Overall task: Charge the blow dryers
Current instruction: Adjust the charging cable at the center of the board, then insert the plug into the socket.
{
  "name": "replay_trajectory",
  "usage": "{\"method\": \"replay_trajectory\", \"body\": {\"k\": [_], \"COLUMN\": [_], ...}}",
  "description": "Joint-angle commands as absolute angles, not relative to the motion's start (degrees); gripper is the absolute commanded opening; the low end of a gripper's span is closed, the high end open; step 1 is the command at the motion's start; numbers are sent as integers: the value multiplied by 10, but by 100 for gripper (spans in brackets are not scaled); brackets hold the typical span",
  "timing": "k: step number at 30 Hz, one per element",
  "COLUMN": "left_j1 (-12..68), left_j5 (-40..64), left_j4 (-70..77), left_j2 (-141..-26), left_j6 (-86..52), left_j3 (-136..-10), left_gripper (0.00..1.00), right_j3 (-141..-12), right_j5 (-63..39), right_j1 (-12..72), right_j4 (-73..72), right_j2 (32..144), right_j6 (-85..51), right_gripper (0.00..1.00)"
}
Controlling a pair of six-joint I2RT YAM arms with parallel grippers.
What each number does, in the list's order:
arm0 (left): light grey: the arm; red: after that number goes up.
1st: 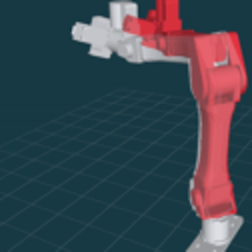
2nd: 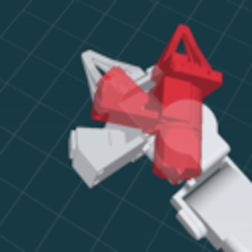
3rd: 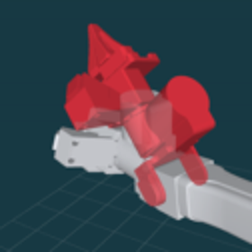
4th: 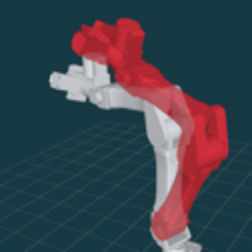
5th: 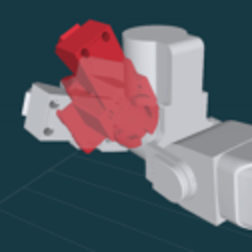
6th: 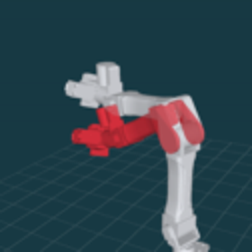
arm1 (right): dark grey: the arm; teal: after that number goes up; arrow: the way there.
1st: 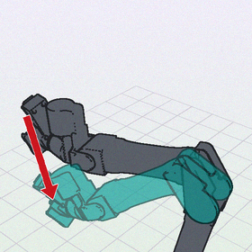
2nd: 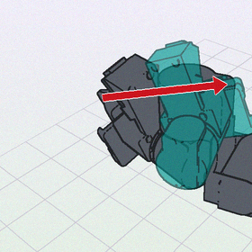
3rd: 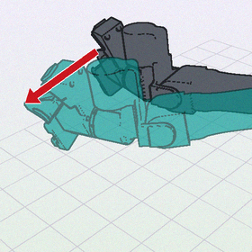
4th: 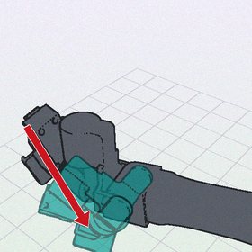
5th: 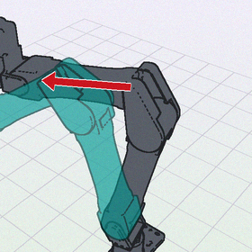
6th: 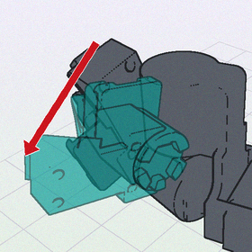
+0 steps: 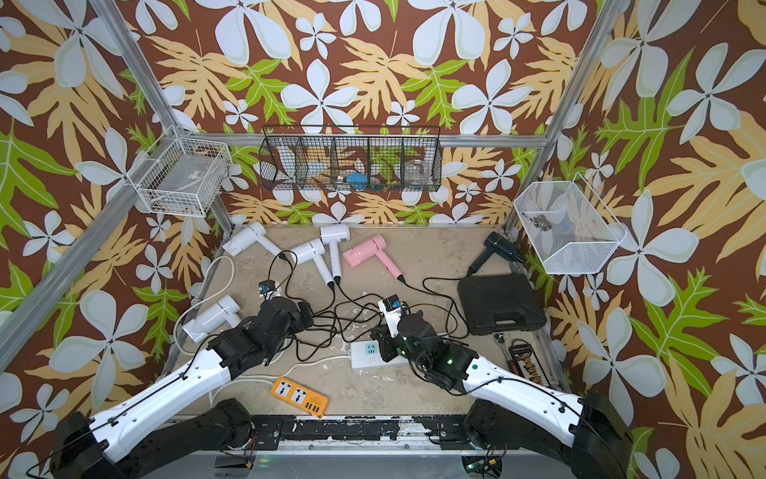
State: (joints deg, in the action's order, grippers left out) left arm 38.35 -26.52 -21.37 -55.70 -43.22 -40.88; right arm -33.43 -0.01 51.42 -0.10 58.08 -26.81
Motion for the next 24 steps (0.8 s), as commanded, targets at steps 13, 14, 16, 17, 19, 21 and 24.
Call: {"method": "replay_trajectory", "body": {"k": [13, 14, 16, 17, 19, 21, 24], "left_j1": [383, 383, 383, 383, 383, 383, 383], "left_j5": [-258, -270, -265, -264, -271, -274, -276], "left_j4": [147, 141, 125, 129, 128, 126, 125], "left_j2": [-454, -450, -440, -435, -423, -412, -401], "left_j6": [-300, -303, -299, -300, -300, -300, -299], "left_j3": [-200, -196, -202, -198, -193, -189, -185], "left_gripper": [100, 100, 100, 100, 100, 100, 100], "right_j3": [-344, -348, -352, -353, -356, -357, -355], "right_j5": [85, 94, 113, 124, 140, 153, 168], "right_j1": [557, 565, 580, 589, 600, 607, 613], "right_j4": [66, 71, 75, 74, 70, 64, 47], "right_j2": [607, 613, 624, 630, 640, 649, 662], "right_j6": [-325, -332, -343, -348, -356, -361, -365], "right_gripper": [0, 0, 0, 0, 0, 0, 0]}}
